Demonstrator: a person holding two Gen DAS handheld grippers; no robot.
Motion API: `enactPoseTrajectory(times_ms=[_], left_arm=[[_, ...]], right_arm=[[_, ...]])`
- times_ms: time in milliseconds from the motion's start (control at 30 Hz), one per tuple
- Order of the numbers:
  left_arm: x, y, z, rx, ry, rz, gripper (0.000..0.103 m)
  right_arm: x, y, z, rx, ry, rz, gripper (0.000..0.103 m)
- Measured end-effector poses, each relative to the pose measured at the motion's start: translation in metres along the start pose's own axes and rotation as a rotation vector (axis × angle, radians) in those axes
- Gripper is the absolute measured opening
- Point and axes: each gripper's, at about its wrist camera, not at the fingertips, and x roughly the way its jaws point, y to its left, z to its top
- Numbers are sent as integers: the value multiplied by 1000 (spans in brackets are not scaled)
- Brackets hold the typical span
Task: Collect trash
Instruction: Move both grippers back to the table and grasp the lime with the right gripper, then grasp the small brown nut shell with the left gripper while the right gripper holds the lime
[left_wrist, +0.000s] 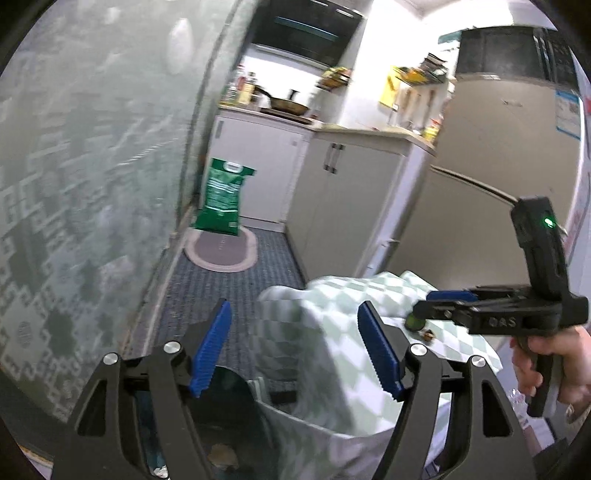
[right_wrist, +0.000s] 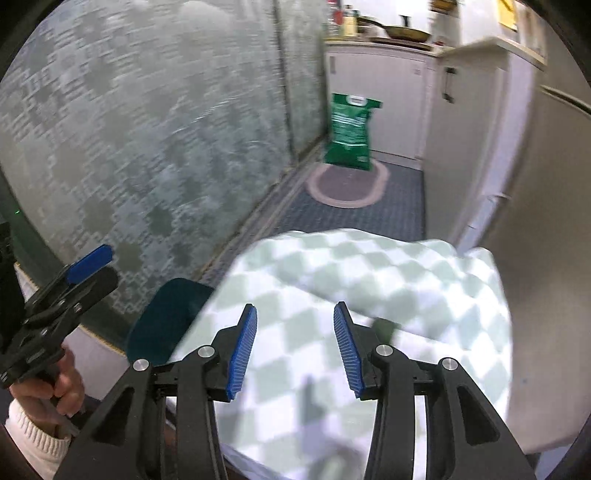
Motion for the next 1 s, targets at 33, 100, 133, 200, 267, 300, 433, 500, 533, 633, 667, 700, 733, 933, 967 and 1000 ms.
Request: enactPoseTrajectory(times_ms=[33, 100, 133, 200, 267, 300, 433, 500, 533, 633, 667, 700, 733, 933, 967, 1000], left_arm=[[3, -6, -1, 12, 6, -10, 74], [10, -21, -4, 44, 27, -37, 74], [13, -27, -6, 57, 37, -48, 74], [21, -39, -10, 88, 62, -68, 75], [29, -51, -14, 122, 93, -75, 75], [32, -56, -16, 132, 104, -79, 75], [45, -71, -22, 156, 157, -114, 76], [51, -78, -25, 166, 175, -119, 76], [53, -81, -27, 169, 184, -120, 76], [58, -87, -31, 158, 212, -146, 76], [61, -89, -31, 151, 223, -159, 76], [62, -91, -32, 149, 227, -164, 76], [63, -93, -33, 148, 230, -166, 76], [76, -105, -32, 114, 263, -206, 75], [78, -107, -32, 111, 268, -207, 75], [80, -108, -32, 103, 276, -208, 74]], right_arm=[[0, -5, -1, 7, 2, -11, 44], [3, -16, -3, 23, 12, -35, 44], [5, -22, -4, 34, 21, -42, 44], [10, -31, -6, 48, 31, -47, 44], [17, -38, -8, 64, 49, -48, 44], [19, -40, -9, 70, 55, -47, 44], [27, -46, -12, 85, 75, -38, 44], [31, -48, -12, 92, 85, -39, 44], [33, -47, -11, 93, 90, -41, 44], [38, -48, -11, 100, 102, -29, 44], [38, -47, -10, 98, 105, -27, 44], [39, -47, -10, 96, 107, -29, 44], [41, -46, -10, 92, 117, -41, 44], [45, -50, -8, 100, 135, -37, 23], [43, -53, -9, 113, 131, -23, 23], [41, -56, -9, 122, 125, -6, 22]])
